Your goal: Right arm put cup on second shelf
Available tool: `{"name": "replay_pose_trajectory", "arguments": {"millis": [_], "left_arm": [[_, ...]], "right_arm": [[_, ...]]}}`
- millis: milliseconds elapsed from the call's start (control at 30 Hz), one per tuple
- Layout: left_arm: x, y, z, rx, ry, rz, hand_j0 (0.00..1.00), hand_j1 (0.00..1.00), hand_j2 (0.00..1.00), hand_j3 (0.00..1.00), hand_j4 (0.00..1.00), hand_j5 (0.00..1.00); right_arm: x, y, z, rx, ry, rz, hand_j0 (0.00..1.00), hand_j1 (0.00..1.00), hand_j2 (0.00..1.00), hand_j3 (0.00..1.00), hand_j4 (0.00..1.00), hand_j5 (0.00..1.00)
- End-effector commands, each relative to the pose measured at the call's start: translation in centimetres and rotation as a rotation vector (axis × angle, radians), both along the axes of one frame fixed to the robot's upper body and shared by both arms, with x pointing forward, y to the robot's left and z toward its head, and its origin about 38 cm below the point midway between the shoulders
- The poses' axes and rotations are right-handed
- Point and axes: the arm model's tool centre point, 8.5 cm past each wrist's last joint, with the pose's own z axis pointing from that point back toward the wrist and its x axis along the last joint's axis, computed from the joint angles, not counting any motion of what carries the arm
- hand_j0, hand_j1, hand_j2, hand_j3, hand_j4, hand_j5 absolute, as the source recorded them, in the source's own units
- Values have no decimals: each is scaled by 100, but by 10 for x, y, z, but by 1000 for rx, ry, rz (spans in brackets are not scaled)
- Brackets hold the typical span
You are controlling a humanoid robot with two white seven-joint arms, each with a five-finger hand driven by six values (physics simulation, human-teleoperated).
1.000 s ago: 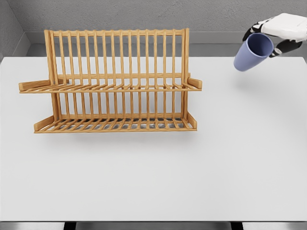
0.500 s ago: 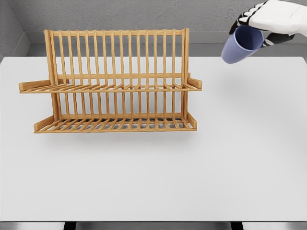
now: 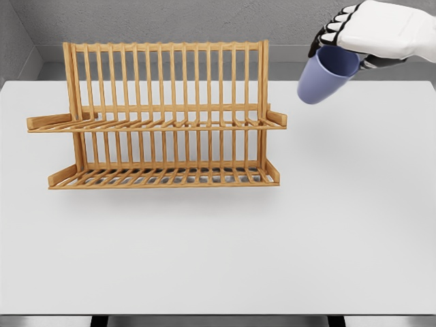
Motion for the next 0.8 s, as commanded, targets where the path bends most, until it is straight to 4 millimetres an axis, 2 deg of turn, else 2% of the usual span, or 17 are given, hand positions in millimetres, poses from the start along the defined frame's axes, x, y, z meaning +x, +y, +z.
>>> {"name": "replay_pose_trajectory", "arguments": {"millis": [0, 267, 667, 767], "left_arm": [[0, 0, 0, 0, 0, 0, 100, 100, 100, 100, 100, 100], [0, 0, 0, 0, 0, 0, 100, 100, 100, 100, 100, 100], [0, 0, 0, 0, 0, 0, 100, 100, 100, 100, 100, 100], [0, 0, 0, 0, 0, 2, 100, 100, 100, 100, 100, 100]], "right_arm": [[-2, 4, 2, 4, -7, 12, 64, 64, 64, 64, 64, 64], [-8, 18, 4, 1, -22, 54, 64, 64, 64, 64, 64, 64], [-27, 62, 10, 5, -70, 188, 64, 64, 64, 64, 64, 64], [-29, 66, 9, 4, -70, 200, 64, 64, 64, 64, 64, 64]]}}
